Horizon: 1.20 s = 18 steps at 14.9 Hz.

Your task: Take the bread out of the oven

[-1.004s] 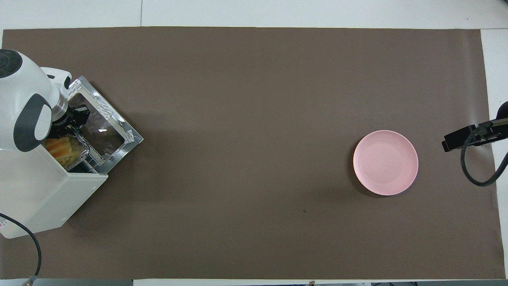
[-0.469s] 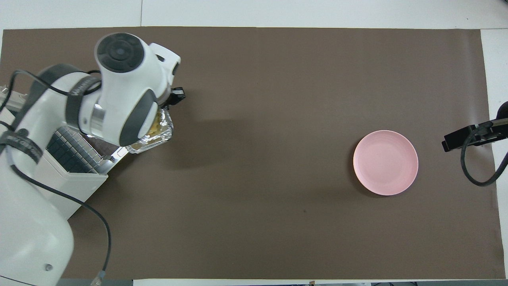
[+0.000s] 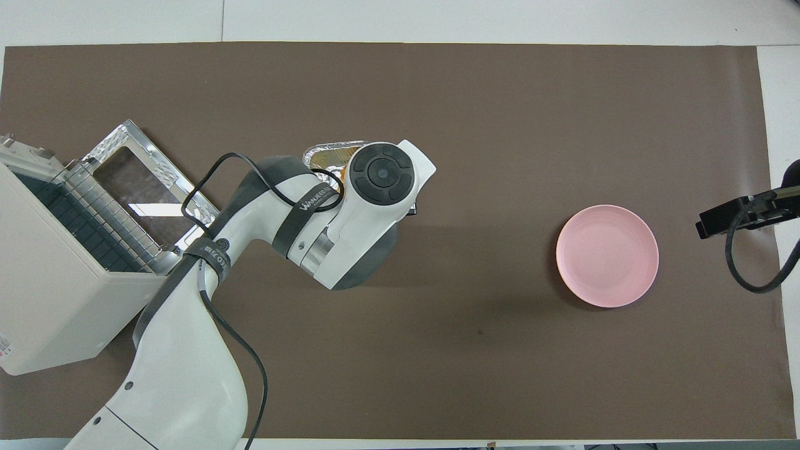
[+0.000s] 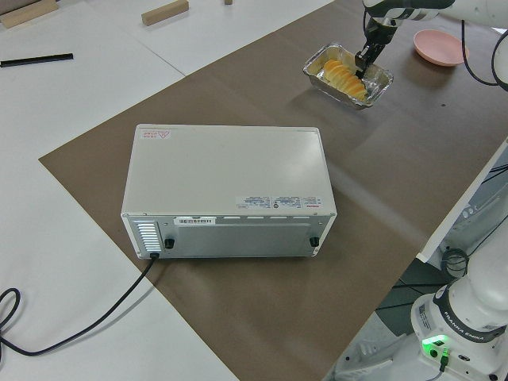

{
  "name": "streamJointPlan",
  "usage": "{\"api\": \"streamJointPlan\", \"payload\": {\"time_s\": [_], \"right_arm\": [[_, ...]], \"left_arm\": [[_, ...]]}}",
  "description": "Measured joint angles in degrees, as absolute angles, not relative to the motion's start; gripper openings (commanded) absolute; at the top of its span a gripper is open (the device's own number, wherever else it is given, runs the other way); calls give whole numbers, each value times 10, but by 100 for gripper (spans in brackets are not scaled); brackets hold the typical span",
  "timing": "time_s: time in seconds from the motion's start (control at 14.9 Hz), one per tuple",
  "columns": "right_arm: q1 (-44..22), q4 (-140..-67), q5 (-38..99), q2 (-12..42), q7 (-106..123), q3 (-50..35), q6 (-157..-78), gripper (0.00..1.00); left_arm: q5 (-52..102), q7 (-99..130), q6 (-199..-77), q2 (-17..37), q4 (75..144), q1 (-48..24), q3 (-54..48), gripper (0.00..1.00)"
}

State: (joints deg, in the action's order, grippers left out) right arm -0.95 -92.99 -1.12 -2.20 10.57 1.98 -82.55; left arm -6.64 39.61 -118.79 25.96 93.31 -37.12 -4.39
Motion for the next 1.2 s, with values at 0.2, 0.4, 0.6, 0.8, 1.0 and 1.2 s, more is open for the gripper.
{"api": "streamJointPlan", "payload": {"time_s": [0.2, 0.4, 0.6, 0.8, 1.0, 1.2], "right_arm": [[-9, -930, -11, -22, 106, 20, -826, 100], [-9, -930, -11, -22, 106, 20, -826, 100], [-9, -930, -11, -22, 106, 20, -826, 100], [-9, -930, -11, -22, 106, 20, -826, 100], [-9, -930, -11, -22, 106, 20, -826, 100], [-8, -930, -11, -22, 106, 21, -825, 100]], "left_arm": [[-64, 396, -1196, 267, 938, -387, -43, 49], [-48, 398, -1198, 268, 937, -386, -37, 100], [-43, 415, -1191, 268, 935, -385, -31, 100], [-43, 421, -1149, 242, 928, -351, -14, 100], [-42, 361, -1049, 178, 924, -239, -9, 100], [-41, 205, -950, 122, 924, -120, -6, 100]]}}
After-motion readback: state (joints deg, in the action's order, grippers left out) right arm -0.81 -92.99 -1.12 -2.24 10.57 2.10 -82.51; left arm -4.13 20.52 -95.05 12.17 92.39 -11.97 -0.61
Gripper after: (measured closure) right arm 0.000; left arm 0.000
